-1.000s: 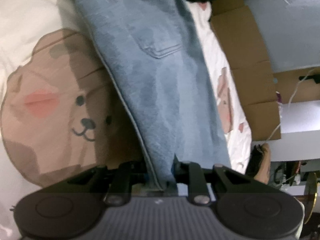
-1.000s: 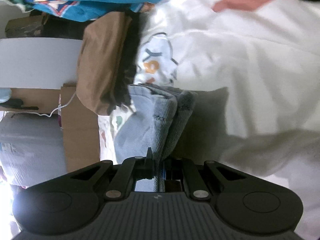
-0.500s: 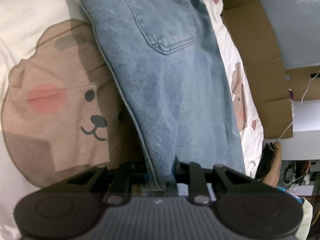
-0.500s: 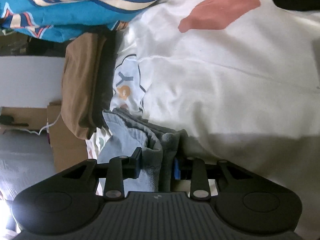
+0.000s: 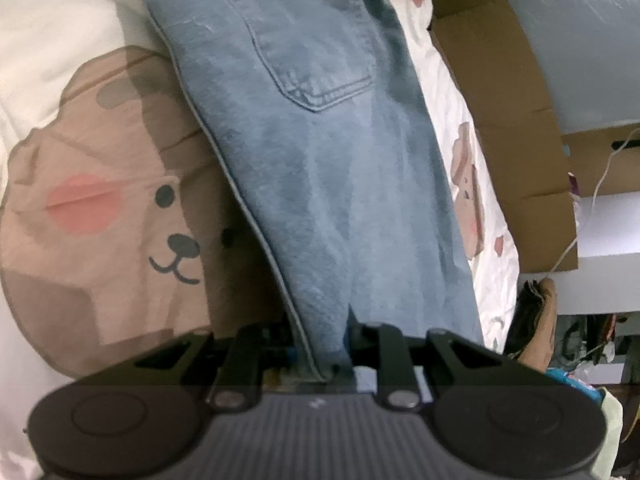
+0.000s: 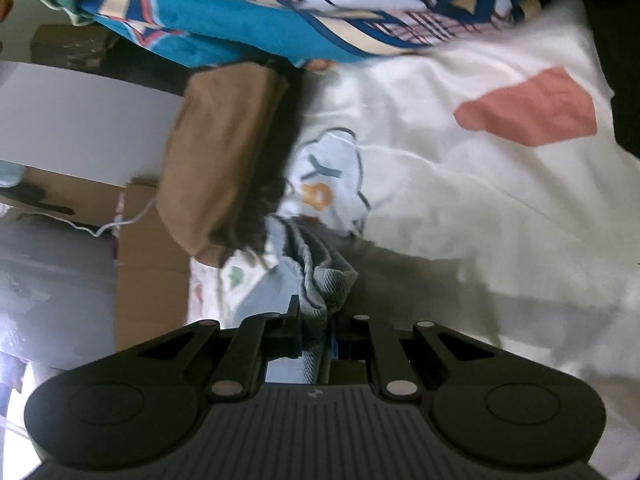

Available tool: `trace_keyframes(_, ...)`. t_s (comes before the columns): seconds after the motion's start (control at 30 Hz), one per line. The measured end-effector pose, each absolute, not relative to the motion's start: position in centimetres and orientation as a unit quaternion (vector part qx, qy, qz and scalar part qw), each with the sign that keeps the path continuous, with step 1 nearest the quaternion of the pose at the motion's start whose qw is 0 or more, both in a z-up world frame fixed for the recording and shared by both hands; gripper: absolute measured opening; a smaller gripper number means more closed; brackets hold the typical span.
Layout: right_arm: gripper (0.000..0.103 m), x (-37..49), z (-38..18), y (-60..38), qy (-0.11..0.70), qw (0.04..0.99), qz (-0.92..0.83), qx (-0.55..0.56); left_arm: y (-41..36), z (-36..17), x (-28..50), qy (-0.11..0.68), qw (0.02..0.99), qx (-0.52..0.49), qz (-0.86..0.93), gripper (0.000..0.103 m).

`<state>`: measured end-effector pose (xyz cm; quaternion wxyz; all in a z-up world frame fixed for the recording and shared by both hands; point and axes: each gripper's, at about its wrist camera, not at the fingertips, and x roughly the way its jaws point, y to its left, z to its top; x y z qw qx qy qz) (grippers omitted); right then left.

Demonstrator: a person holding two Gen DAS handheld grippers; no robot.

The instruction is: Fold clothes

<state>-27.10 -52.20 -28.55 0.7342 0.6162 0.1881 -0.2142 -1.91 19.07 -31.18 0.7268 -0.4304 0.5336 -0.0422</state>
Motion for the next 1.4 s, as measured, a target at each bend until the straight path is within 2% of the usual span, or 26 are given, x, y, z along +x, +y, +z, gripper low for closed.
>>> trace_keyframes(0.1,0.012,-28.0,-28.7,-52.0,0.185,0.729,-0.223,0.62,19.1,-31.3,-2.1,0.537,0.726,-0.428,-0.045,0.021)
trace_keyframes(0.27,0.013,-29.0,-32.1,-52.0,0.215,0.707,-0.235,0.632,19.2,-32.0,-2.4,0.548,0.723,-0.419,-0.037,0.021)
trace_keyframes(0.37,0.021,-28.9,-32.8,-52.3,0.235,0.713,-0.222,0.622,19.1,-32.4,-2.4,0.553,0.721,-0.416,-0.033,0.021)
trace_keyframes(0.43,0.029,-29.1,-32.9,-52.7,0.231,0.713,-0.209,0.628,19.1,-32.5,-2.4,0.555,0.719,-0.417,-0.03,0.022)
trace_keyframes(0.5,0.041,-29.0,-33.1,-53.1,0.228,0.711,-0.192,0.637,19.2,-32.7,-2.5,0.556,0.716,-0.421,-0.028,0.022)
trace_keyframes(0.53,0.043,-28.9,-33.3,-53.3,0.232,0.71,-0.184,0.639,19.2,-32.8,-2.5,0.555,0.715,-0.424,-0.027,0.023)
trace_keyframes(1.13,0.043,-25.7,-35.0,-57.2,0.277,0.712,-0.102,0.636,18.8,-32.6,-2.8,0.559,0.716,-0.418,-0.016,0.025)
trace_keyframes(1.4,0.044,-22.3,-33.9,-58.0,0.304,0.735,-0.069,0.603,18.8,-32.5,-2.7,0.563,0.715,-0.415,-0.015,0.027)
